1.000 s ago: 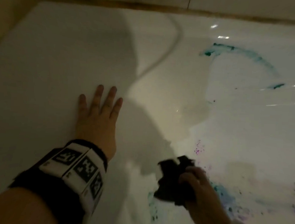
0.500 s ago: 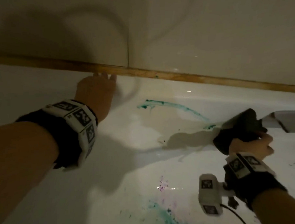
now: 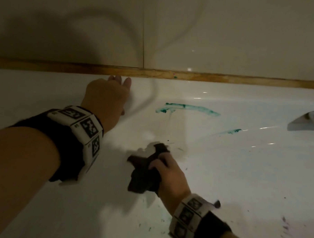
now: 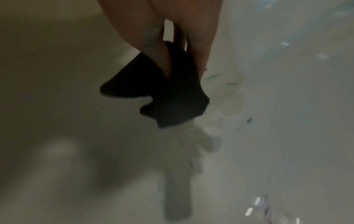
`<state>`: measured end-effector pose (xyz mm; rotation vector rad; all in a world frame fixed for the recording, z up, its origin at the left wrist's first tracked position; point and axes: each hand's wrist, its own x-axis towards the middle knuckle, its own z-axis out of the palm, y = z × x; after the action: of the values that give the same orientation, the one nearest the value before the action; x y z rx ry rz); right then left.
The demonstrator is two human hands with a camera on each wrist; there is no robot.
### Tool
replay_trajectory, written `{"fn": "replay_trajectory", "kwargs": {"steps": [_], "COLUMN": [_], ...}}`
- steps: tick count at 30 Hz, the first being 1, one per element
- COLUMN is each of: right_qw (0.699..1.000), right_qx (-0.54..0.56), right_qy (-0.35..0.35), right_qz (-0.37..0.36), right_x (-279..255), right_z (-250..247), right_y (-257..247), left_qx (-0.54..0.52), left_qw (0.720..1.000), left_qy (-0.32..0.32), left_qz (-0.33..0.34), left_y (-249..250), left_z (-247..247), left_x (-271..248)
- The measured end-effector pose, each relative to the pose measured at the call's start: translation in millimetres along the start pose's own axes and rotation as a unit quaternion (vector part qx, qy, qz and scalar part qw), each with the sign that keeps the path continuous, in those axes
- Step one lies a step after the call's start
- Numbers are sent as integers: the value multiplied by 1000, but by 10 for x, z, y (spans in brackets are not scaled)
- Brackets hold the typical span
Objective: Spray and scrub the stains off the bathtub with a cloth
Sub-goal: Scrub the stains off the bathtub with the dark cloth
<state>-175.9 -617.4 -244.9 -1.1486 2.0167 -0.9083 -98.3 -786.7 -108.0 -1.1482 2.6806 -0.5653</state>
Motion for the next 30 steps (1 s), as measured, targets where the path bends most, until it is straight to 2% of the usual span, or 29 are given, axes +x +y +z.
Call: {"fn": "replay_trajectory", "kwargs": {"steps": [2,4,7,9,12,16,18,22,30], "right_qw": [983,940,879,850,843,834,839,865,902], "right_qx": [-38,-45,-106,-119,-143,-191,-217,-264,-236], "right_qy": [179,338,455,485,449,415,398,358,328], "right_qz": [9,32,101,166,260,310,300,234,153], "right_x": [-121,-110,24,134,325,518,496,438,412], "right_z": [-225,-621,-1410,-1851,-2099,-1830,-1647,-1288,-736], "right_y": [88,172,309,387,469,362,336,475,466], "left_qx": [9,13,8,15,34,45,49,46,22], "left_qw": [1000,1000,1000,1000,999,999,999,999,999], "left_qy": [-5,-7,10,18,24,26,20,11,2], "left_qz": [1,0,-1,2,3,9,2,-15,-36], "left_y": [12,23,33,40,62,83,99,148,171], "left_z": [-11,-23,-31,-43,-53,-29,-24,-37,-37], "left_x": [5,3,-9,-21,-16,0,1,11,5]}}
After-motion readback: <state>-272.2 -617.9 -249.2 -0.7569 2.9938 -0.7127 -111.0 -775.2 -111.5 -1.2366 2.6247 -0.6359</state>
